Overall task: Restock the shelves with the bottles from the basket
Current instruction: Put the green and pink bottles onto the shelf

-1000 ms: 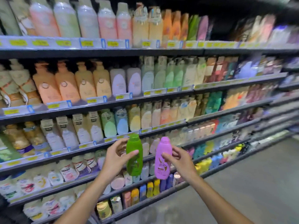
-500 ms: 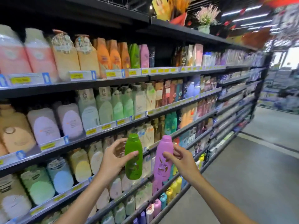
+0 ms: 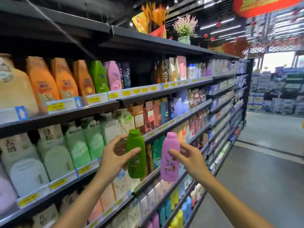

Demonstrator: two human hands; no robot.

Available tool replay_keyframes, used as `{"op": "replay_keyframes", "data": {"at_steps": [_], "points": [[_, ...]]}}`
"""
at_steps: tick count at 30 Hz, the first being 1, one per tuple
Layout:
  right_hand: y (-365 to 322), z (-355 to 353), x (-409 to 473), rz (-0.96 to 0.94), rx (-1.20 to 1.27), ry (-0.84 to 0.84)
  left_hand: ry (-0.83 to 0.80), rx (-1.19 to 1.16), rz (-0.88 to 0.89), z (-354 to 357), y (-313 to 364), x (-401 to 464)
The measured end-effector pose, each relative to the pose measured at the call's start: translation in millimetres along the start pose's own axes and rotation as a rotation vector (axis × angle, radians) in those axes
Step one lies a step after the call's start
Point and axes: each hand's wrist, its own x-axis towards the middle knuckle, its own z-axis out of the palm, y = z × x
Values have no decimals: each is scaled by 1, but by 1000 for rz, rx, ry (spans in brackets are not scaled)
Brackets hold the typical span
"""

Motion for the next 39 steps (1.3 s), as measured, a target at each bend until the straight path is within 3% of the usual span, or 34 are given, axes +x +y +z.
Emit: {"op": "replay_keyframes", "data": {"at_steps": [10, 20, 28, 39], "points": [[34, -64, 139, -126, 70, -240, 209, 98, 32, 56, 7, 93], [9, -31, 248, -307, 90, -441, 371, 316, 70, 38, 51, 139], [-26, 19, 266, -370, 203, -439, 353, 465, 188, -10, 100, 147], [-65, 37, 287, -450, 247, -462, 463, 436, 427, -37, 135, 188]]}}
